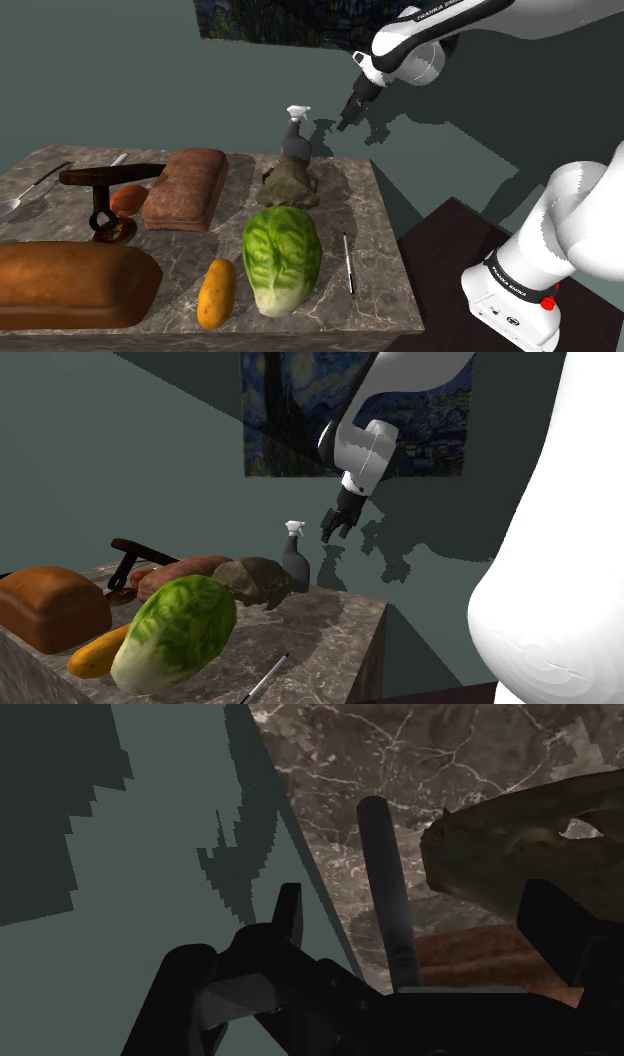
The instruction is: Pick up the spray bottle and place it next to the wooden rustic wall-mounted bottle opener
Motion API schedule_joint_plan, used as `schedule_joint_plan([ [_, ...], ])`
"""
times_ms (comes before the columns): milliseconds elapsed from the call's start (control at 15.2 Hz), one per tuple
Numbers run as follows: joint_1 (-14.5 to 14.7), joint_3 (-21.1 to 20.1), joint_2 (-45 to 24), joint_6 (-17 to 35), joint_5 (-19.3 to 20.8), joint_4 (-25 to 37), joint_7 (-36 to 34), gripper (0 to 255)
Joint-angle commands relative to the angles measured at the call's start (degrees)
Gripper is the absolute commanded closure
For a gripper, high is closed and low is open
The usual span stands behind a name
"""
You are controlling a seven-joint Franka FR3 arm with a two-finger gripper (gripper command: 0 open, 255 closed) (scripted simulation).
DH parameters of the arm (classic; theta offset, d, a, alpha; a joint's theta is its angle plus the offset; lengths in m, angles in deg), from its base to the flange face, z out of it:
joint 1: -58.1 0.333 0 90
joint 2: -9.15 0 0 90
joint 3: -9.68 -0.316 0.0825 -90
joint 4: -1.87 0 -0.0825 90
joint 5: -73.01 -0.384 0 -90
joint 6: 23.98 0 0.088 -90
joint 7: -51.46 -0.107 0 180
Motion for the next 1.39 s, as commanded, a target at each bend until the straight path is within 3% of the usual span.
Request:
schedule_joint_plan([
  [0, 1.2, -0.3, -4.3, 1.5, -6.1, 2.4, 6.9, 0],
  [462, 0.4, -5.3, -17.7, 1.7, -21.1, 13.7, 25.1, 0],
  [990, 0.2, -7.4, -23.3, 4.2, -25.0, 16.6, 27.6, 0],
  [1320, 0.2, -7.4, -23.3, 4.2, -25.0, 16.6, 27.6, 0],
])
